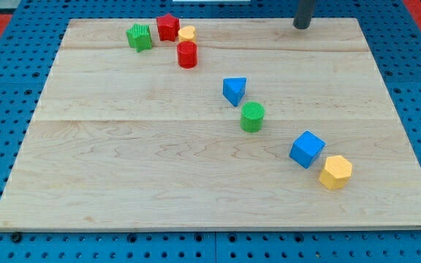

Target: Push the red star to the green star

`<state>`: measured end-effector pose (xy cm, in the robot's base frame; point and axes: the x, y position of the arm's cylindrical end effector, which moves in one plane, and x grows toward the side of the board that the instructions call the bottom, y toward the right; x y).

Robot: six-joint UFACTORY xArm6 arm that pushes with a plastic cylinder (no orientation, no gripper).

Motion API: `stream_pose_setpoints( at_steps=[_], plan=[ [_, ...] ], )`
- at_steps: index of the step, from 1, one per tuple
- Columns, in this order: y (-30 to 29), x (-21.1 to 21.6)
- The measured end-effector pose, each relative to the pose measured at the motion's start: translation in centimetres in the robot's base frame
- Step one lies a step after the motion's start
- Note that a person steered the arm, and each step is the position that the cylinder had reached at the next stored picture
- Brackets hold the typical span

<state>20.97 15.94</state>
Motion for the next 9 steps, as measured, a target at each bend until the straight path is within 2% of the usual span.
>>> stream_pose_setpoints(
  at_steps=[2, 6, 9],
  plan=[
    [-6.8, -1.6],
    [-20.5, -1.7],
    [-21.7, -0.6]
  ],
)
